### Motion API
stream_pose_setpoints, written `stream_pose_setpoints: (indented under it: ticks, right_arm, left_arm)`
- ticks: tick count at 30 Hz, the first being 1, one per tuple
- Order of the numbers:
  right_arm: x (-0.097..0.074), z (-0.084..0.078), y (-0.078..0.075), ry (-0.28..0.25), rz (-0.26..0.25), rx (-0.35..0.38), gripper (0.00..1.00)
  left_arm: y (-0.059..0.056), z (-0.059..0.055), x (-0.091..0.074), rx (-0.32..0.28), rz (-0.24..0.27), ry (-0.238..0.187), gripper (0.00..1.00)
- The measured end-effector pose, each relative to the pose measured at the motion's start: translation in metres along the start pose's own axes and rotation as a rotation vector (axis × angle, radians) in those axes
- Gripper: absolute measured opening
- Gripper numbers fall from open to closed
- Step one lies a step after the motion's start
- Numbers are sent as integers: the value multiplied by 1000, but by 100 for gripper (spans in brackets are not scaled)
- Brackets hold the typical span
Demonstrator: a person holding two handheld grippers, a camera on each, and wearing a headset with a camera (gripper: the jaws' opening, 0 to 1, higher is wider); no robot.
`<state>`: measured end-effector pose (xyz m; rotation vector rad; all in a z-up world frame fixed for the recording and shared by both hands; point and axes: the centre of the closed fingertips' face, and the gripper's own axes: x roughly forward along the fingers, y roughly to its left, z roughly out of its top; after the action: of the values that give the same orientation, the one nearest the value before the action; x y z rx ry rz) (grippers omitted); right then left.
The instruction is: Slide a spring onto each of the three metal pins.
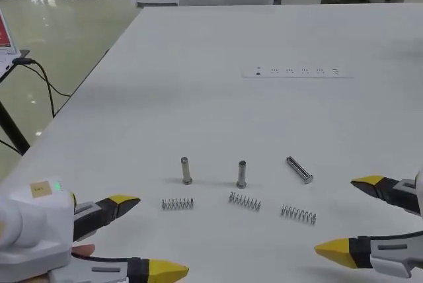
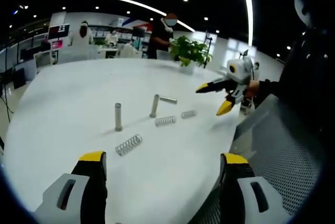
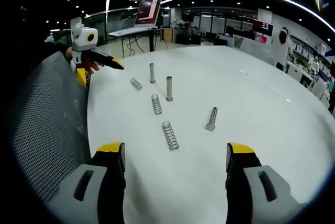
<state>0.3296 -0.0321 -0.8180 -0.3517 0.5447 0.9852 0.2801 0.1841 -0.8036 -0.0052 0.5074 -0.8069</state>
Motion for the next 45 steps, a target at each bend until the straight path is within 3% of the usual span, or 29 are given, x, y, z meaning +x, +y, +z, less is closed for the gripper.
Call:
stream_pose_setpoints:
  ticks: [31,45]
  right_arm:
    - [1,0,-3,14,1,-9,77]
    - [5,17,-17,7,-21,-28,73]
  left_arm:
    - [2,-1,0,0,0,0,86]
    - [2,-1,0,0,-1,-1,86]
